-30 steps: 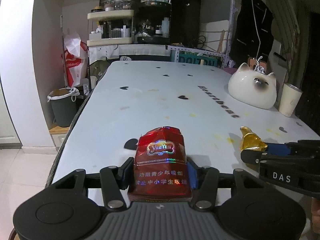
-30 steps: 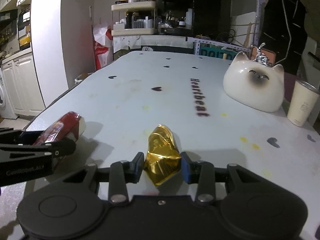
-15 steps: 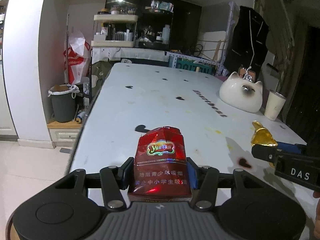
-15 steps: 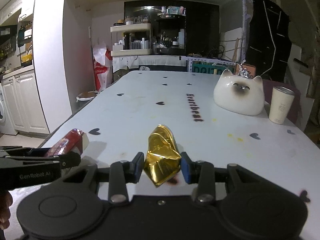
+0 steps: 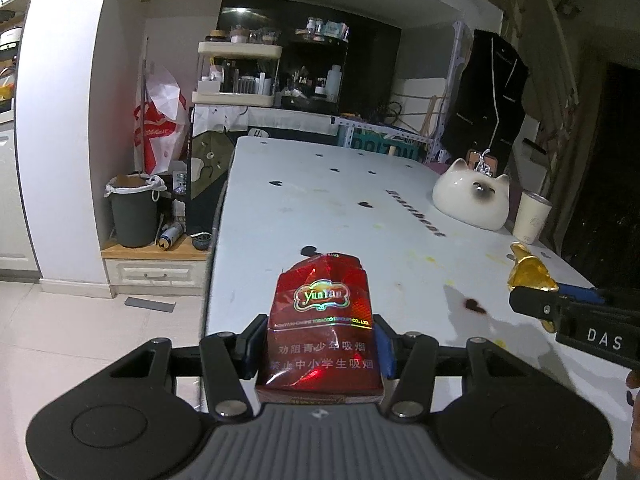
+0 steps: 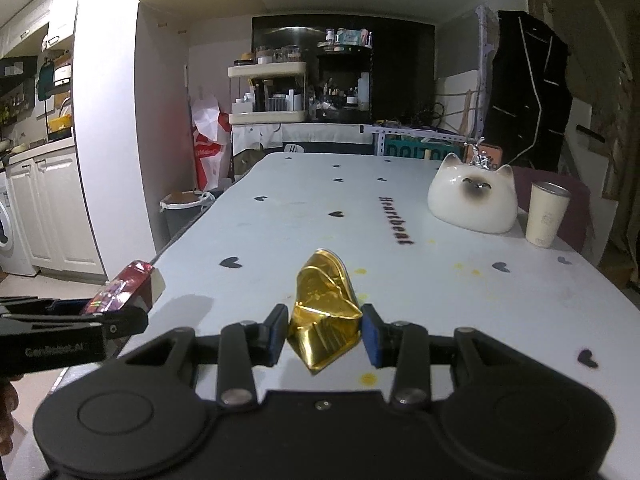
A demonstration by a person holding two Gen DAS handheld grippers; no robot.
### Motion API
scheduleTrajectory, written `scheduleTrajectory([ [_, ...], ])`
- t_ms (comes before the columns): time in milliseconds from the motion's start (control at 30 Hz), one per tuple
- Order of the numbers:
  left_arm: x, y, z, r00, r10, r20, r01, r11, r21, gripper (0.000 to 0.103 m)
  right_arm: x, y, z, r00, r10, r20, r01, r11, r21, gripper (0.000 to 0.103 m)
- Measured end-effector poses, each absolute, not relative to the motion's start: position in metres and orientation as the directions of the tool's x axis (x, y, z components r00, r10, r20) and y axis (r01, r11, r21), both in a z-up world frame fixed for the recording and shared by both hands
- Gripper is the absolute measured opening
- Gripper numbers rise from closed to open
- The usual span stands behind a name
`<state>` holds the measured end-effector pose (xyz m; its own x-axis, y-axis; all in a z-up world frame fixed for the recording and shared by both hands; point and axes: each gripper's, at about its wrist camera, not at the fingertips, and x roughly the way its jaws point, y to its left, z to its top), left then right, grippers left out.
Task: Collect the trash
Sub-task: 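Lift the red box and gold wrapper and carry them over the wastebasket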
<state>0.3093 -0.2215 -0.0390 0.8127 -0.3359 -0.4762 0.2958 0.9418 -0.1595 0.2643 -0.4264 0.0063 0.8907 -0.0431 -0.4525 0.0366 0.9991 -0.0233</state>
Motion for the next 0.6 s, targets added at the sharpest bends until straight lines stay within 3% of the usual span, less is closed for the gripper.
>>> scheduleTrajectory([
  [600,0.263,-0.136,-0.026,0.844,-0.279,-0.458,0.253,0.96,-0.12,0.054,0.229,-0.349,0.014,0.901,0.016,-0.433,-0.025,1.0,-0.016,0.04],
])
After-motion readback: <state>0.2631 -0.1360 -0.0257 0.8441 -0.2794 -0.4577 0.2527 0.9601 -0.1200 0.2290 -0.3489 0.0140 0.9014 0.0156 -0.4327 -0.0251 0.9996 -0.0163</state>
